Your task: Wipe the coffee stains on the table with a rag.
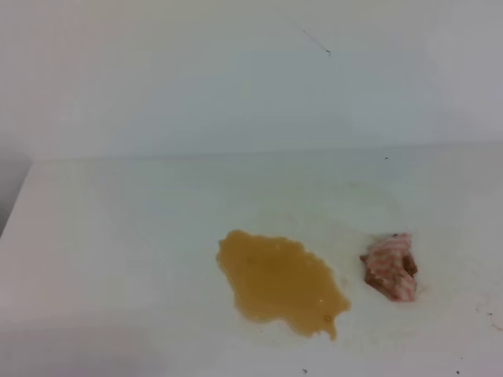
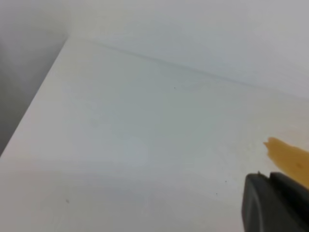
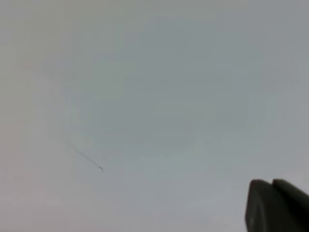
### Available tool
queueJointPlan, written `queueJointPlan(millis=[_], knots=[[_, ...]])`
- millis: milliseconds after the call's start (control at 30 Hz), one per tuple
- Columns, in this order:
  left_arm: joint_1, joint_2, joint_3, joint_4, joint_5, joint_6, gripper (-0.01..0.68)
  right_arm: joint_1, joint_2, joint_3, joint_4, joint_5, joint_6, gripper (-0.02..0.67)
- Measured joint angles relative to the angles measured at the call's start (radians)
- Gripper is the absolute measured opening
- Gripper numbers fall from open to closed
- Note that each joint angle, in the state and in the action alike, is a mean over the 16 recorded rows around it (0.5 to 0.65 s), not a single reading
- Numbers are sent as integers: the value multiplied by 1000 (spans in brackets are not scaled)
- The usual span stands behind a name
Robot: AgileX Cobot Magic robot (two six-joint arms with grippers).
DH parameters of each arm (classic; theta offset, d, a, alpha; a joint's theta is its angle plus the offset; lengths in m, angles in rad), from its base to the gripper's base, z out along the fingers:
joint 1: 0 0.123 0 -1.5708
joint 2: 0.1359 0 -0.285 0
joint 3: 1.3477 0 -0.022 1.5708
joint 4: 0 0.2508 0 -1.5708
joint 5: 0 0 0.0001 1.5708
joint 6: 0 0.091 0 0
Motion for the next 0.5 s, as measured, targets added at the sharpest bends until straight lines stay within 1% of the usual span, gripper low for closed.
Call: queueJointPlan(millis=[100, 200, 333, 500], knots=[[0, 0, 0, 0, 0, 0, 0, 0, 14, 3, 35, -2, -12, -3], [0, 0, 0, 0, 0, 0, 0, 4, 40, 5, 62, -2, -52, -3], [0, 0, 0, 0, 0, 0, 0, 27, 99, -1, 78, 16, -142, -3], [0, 0, 0, 0, 0, 0, 0, 87, 217, -34, 67, 90, -282, -3]])
